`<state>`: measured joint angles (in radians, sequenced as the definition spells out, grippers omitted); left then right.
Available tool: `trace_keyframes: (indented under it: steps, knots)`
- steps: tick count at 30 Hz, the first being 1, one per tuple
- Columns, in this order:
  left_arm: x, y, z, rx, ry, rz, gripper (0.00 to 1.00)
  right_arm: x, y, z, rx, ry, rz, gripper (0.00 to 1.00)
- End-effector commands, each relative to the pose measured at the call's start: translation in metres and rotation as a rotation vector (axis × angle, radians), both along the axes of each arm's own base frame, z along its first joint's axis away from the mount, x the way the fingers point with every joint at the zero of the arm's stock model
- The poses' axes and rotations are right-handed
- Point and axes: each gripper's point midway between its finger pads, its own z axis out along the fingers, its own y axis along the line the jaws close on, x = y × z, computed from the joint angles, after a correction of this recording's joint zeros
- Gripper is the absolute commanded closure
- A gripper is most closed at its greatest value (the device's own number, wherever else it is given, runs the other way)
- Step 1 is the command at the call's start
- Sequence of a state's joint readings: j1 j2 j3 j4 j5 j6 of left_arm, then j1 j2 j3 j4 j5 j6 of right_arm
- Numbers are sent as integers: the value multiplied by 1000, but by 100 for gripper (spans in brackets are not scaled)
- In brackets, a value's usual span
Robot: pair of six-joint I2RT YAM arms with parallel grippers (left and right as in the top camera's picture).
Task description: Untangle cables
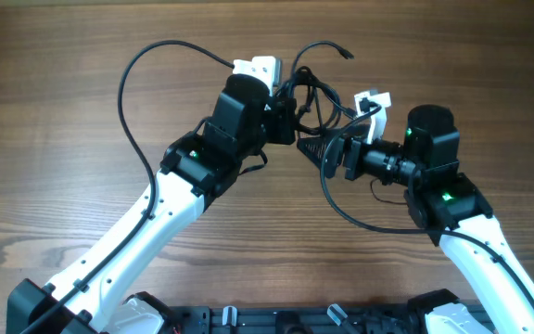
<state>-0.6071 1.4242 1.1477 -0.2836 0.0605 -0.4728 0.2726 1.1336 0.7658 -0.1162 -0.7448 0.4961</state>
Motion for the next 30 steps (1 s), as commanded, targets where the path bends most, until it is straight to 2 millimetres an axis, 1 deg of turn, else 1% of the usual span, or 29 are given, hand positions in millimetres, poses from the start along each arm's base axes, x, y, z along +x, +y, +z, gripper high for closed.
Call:
trace_keyframes:
  steps: [1, 5, 8, 9, 11, 14, 18, 21, 22, 24, 25, 27, 30]
  knots:
    - [6, 5, 20, -29, -44, 54, 96, 5, -6, -7, -44, 34, -54, 3]
    - [6, 6, 21, -36, -41, 61, 96, 7, -15, -21, -109, 56, -99, 3]
    - [5, 6, 22, -37, -43, 61, 96, 13, -28, -34, -173, 80, -183, 2]
    - [5, 6, 23, -39, -44, 61, 96, 16, -33, -38, -194, 84, -209, 5]
    - [3, 4, 24, -48, -43, 47, 96, 18, -38, -44, -237, 73, -222, 11]
    - [0, -5, 30, -84, -46, -1, 96, 20, -37, -52, -254, 84, -211, 19]
    - [-2, -12, 38, -134, -49, -24, 96, 22, -36, -69, -299, 96, -181, 37]
    - [0, -14, 43, -179, -39, -5, 96, 25, -36, -84, -314, 134, -175, 40]
    - [0, -14, 43, -179, -39, -5, 96, 26, -35, -87, -316, 140, -174, 47]
    - [0, -14, 42, -178, -36, -6, 96, 28, -34, -90, -316, 144, -172, 57]
    - [-1, -13, 41, -176, -33, -5, 96, 31, -33, -91, -311, 140, -172, 60]
    - [-2, -15, 41, -181, -29, -12, 96, 34, -31, -87, -296, 120, -168, 61]
    - [-2, -15, 41, -180, -29, -13, 96, 39, -29, -82, -286, 93, -172, 71]
